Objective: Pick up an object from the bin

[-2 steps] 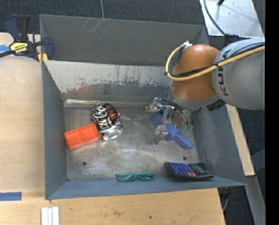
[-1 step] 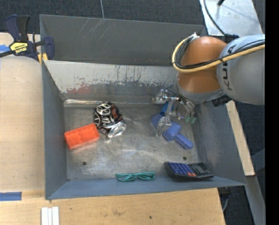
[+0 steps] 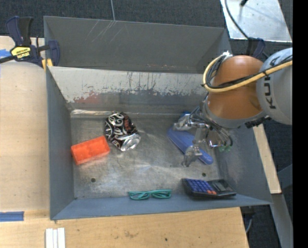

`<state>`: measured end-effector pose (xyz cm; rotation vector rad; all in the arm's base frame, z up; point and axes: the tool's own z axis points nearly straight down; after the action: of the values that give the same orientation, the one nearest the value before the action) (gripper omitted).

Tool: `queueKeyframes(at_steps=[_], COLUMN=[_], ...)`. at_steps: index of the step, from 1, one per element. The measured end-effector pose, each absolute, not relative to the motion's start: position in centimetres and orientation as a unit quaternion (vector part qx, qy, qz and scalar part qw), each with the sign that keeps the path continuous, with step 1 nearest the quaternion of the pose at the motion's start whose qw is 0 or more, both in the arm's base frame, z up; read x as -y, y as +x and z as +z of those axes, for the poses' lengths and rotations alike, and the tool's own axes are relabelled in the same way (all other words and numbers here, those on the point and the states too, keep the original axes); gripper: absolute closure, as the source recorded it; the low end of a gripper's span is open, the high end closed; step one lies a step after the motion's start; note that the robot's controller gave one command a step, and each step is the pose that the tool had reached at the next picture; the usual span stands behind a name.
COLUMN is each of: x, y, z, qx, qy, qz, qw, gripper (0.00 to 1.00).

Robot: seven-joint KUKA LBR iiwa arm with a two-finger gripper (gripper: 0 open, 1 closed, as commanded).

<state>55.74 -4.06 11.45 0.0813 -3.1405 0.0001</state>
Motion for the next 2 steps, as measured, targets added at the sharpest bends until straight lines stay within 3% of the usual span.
queueKeyframes(at_steps=[1,2], x=[5.1,3.9], y=[54.9,58.9], z=[10.6,8.9], qx=[0.990,0.998], qy=[0.140,0.063], qz=[0.000,0.000], qw=[-0.001,-0.004], gripper=[0.00,0.00])
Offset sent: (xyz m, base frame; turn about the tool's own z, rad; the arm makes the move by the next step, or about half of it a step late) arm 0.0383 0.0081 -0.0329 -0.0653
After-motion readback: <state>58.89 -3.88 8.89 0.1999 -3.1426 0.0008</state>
